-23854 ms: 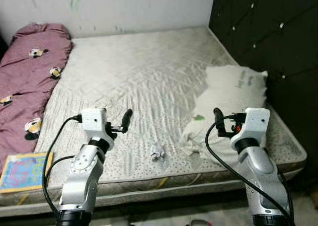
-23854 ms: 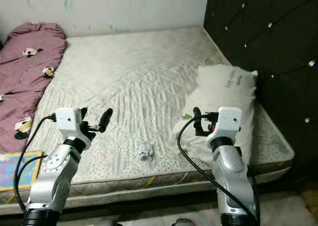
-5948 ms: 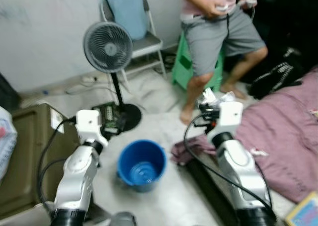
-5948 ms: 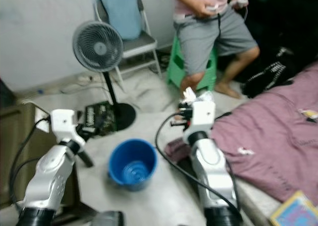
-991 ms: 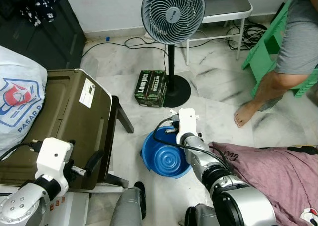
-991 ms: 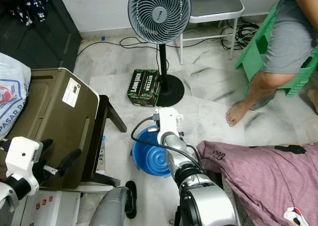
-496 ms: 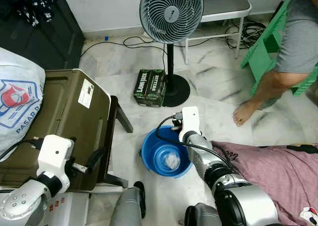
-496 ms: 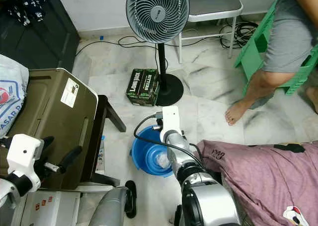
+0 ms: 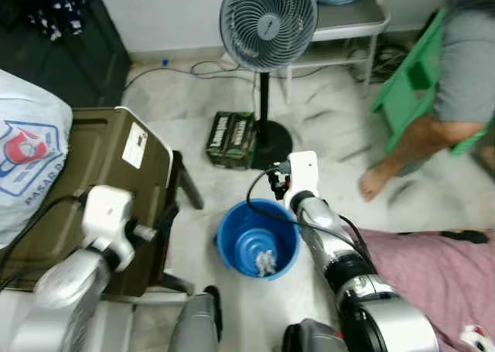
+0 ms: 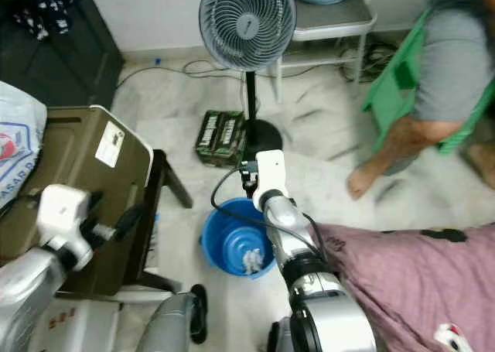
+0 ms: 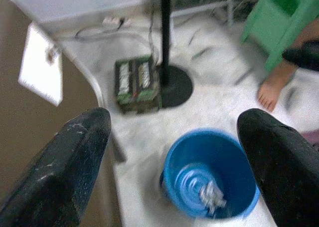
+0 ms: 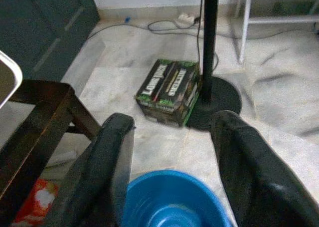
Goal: Clean up the room
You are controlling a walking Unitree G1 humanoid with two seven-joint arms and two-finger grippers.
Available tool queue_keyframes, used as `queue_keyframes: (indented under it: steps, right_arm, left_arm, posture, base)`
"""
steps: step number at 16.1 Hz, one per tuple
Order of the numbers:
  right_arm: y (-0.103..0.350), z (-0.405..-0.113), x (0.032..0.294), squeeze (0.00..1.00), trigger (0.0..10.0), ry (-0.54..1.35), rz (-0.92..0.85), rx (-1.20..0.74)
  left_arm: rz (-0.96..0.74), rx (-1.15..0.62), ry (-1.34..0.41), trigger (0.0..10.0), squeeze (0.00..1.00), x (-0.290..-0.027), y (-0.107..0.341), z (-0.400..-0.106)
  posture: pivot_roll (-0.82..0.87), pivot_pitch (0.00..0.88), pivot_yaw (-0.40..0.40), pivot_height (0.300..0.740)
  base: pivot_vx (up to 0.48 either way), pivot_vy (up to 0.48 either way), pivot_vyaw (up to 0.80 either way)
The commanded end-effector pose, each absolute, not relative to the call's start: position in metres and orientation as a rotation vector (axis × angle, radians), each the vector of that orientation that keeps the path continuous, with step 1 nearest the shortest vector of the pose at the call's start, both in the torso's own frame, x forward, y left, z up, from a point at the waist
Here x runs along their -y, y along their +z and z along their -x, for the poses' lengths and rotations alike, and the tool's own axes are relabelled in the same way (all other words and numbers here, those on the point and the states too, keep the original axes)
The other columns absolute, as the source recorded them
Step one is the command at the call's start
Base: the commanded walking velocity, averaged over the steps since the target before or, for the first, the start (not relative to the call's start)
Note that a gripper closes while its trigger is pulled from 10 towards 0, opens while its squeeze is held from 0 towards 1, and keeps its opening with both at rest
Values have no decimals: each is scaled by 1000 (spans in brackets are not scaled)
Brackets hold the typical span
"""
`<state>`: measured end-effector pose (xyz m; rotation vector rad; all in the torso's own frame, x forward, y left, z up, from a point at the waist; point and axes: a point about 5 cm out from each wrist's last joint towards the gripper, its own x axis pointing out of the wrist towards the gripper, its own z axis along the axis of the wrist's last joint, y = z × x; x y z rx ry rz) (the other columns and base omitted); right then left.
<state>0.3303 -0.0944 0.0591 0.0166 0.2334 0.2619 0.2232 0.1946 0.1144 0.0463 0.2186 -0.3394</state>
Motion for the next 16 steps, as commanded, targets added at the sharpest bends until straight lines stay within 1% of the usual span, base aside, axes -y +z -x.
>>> queue_keyframes:
  steps: [1, 3, 6, 7, 8, 10, 11, 13, 14, 16]
  right_arm:
    - [63, -324, 97, 1000, 10000, 285, -13, -218]
    - [71, -312, 105, 1000, 10000, 296, 3, -191]
    - [81, -297, 117, 1000, 10000, 307, 41, -174]
    - [90, -283, 130, 1000, 10000, 288, 48, -169]
    - [91, -280, 133, 1000, 10000, 283, 44, -169]
    - [95, -255, 147, 1000, 10000, 253, 21, -162]
    - [94, -250, 148, 1000, 10000, 246, 13, -161]
    - [89, -230, 156, 1000, 10000, 190, 4, -167]
    - [92, -229, 159, 0, 10000, 173, -20, -158]
    - [101, -234, 154, 0, 10000, 209, -25, -122]
  left_arm:
    - [-56, -207, -320, 10000, 0, -193, 109, -232]
    - [-48, -170, -335, 10000, 0, -184, 109, -247]
    - [-37, -138, -348, 10000, 0, -174, 106, -263]
    - [-15, -110, -344, 10000, 0, -169, 104, -275]
    - [-11, -106, -340, 10000, 0, -169, 104, -277]
    - [3, -88, -328, 10000, 0, -168, 101, -283]
    - [0, -88, -327, 10000, 0, -168, 100, -282]
    - [-5, -91, -309, 10000, 0, -171, 93, -279]
    - [14, -100, -294, 10000, 0, -173, 89, -276]
    - [24, -103, -301, 10000, 0, -172, 85, -274]
  posture:
    - [64, 40, 34, 740]
    - [14, 0, 32, 740]
    - [-32, 0, 33, 740]
    - [-64, 0, 32, 740]
    - [-70, 0, 34, 740]
    - [-82, 0, 37, 740]
    - [-84, 0, 36, 740]
    - [-92, 0, 36, 740]
    - [-94, 0, 36, 740]
    - [-85, 0, 36, 740]
  base:
    - [0, 0, 0]
    - [0, 0, 0]
    - [0, 0, 0]
    - [0, 0, 0]
    - [0, 0, 0]
    - [0, 0, 0]
    - [0, 0, 0]
    - [0, 0, 0]
    - [0, 0, 0]
    - [0, 0, 800]
